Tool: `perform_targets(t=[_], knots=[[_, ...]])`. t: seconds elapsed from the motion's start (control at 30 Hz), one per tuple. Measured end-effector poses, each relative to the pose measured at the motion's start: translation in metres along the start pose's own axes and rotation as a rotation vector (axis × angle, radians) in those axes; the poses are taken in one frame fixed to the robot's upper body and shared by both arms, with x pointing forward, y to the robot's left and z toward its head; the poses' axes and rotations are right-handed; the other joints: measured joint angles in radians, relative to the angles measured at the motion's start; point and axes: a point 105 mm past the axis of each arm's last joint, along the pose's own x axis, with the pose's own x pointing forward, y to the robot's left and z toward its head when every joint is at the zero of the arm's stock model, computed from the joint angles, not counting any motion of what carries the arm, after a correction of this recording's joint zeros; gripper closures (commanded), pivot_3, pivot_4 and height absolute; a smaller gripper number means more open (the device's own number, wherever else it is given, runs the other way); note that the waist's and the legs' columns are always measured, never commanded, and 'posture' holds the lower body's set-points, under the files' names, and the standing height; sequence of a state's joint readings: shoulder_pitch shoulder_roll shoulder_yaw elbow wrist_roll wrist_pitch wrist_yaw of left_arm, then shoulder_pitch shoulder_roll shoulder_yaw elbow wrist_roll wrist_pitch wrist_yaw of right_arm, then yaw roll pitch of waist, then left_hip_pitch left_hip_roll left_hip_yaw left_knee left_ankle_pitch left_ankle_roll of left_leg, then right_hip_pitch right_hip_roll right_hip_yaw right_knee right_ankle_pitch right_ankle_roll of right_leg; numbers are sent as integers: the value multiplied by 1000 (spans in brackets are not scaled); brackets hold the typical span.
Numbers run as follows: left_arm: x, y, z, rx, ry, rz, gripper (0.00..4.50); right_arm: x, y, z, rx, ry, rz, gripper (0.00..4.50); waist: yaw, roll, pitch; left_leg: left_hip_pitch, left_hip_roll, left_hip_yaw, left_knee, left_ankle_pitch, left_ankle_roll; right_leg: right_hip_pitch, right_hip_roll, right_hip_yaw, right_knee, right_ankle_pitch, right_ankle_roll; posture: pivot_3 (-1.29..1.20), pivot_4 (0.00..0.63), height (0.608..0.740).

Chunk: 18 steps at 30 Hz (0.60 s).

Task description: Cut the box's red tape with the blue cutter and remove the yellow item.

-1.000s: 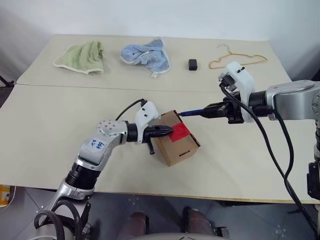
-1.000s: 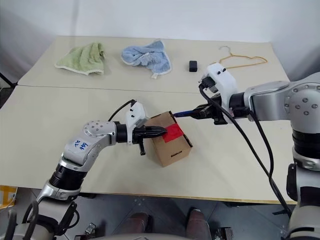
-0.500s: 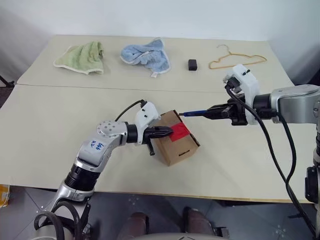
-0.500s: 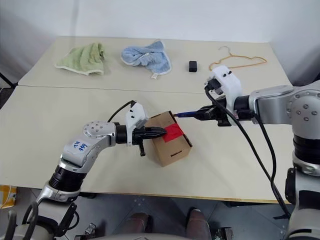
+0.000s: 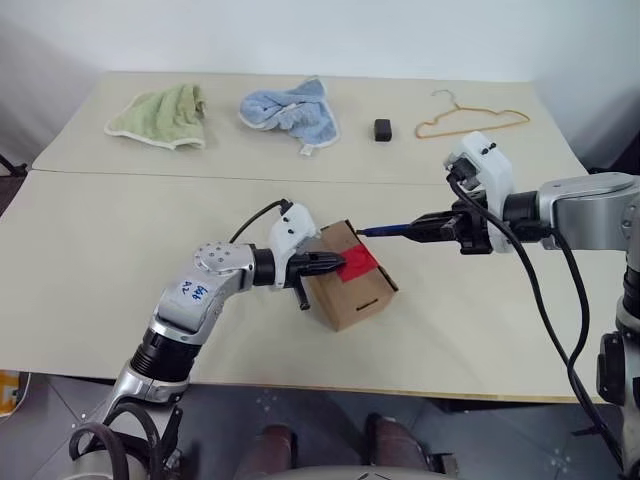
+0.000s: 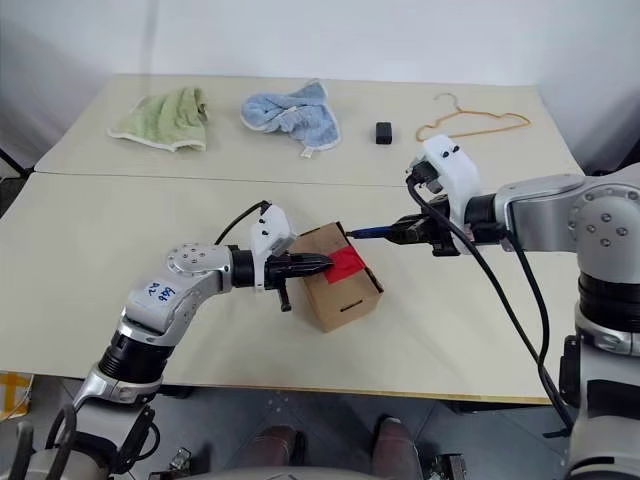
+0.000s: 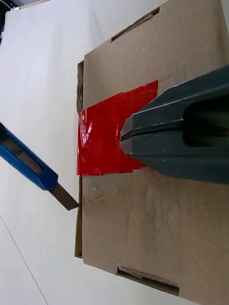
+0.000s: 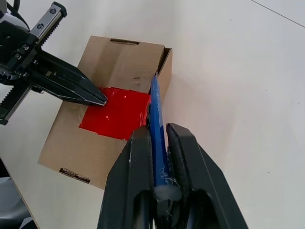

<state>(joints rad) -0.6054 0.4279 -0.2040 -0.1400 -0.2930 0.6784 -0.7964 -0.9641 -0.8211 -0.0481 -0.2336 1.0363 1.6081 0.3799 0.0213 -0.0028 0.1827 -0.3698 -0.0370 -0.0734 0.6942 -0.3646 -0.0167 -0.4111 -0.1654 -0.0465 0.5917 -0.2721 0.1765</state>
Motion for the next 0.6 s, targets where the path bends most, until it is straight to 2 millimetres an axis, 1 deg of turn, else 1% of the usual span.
perform_targets(t=[0.1,0.2,0.27,0.43,0.6], knots=[[0,0,0,-1,-1,5,4500,-1,-2,4,-5,-12,-11,4328,0,0,0,0,0,0,0,0,0,0,0,0,0,0,0,0,150,740],[-1,0,0,-2,-2,7,4500,-5,-3,14,-24,-43,-26,4328,0,0,0,0,0,0,0,0,0,0,0,0,0,0,0,0,150,740],[-1,0,-1,-3,-2,7,4500,-6,-3,18,-27,-51,-25,4328,0,0,0,0,0,0,0,0,0,0,0,0,0,0,0,0,150,740],[-1,1,-1,-5,-2,8,4500,-2,-1,16,-22,-49,-6,4328,0,0,0,0,0,0,0,0,0,0,0,0,0,0,0,0,150,740],[-2,1,-1,-8,-1,10,4500,7,2,4,-3,-17,21,4328,0,0,0,0,0,0,0,0,0,0,0,0,0,0,0,0,150,740]])
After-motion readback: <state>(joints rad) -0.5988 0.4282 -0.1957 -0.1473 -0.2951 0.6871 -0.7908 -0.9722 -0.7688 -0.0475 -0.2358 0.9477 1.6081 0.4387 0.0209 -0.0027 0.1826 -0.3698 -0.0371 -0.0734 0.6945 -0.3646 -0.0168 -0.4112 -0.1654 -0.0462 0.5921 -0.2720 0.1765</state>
